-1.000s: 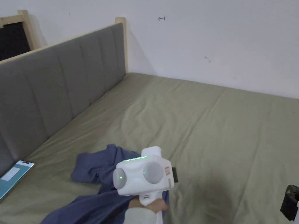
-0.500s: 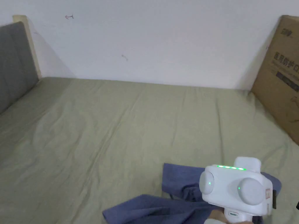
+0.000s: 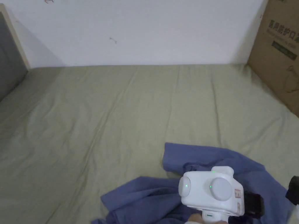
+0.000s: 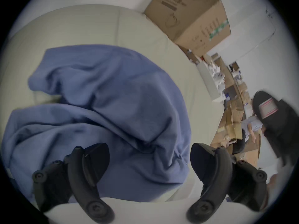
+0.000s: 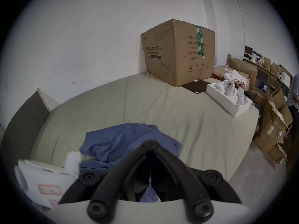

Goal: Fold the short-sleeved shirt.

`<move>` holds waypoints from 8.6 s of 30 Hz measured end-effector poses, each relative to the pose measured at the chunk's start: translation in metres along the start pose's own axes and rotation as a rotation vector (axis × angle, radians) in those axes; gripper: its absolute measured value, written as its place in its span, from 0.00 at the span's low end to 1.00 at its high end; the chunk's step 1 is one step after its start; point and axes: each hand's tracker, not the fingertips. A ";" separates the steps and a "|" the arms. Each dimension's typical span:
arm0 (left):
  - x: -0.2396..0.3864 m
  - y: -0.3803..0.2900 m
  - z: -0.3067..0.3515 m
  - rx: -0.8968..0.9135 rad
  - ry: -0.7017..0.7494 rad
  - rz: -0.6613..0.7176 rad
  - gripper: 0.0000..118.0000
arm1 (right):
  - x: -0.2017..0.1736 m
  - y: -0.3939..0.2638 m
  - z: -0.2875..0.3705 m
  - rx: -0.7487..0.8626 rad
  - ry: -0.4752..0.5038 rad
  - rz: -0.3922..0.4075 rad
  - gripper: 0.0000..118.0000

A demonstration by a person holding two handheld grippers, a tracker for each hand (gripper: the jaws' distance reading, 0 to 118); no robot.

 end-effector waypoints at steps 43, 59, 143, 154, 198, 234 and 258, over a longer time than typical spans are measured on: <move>-0.213 -0.007 0.170 0.241 0.475 0.353 0.01 | -0.067 0.090 -0.212 -0.304 0.445 0.442 0.81; -0.197 0.000 0.191 0.283 0.481 0.224 0.01 | -0.110 0.051 -0.317 -0.561 0.249 0.695 0.21; -0.290 0.274 0.202 0.402 0.863 0.086 0.01 | -0.120 0.283 -0.325 -0.378 0.081 -0.005 0.02; -0.372 0.185 0.156 0.236 0.806 0.258 0.01 | -0.073 0.149 -0.361 -0.602 0.042 -0.079 0.02; -0.197 -0.267 0.316 0.453 0.634 0.243 0.01 | 0.066 -0.072 0.047 -0.361 0.256 0.037 0.02; -0.240 -0.231 0.278 0.255 0.624 0.286 0.03 | 0.081 -0.102 -0.023 -0.578 0.203 0.183 0.01; -0.303 -0.045 0.236 0.138 0.765 0.130 0.94 | 0.035 0.004 -0.159 -0.469 0.149 -0.087 0.48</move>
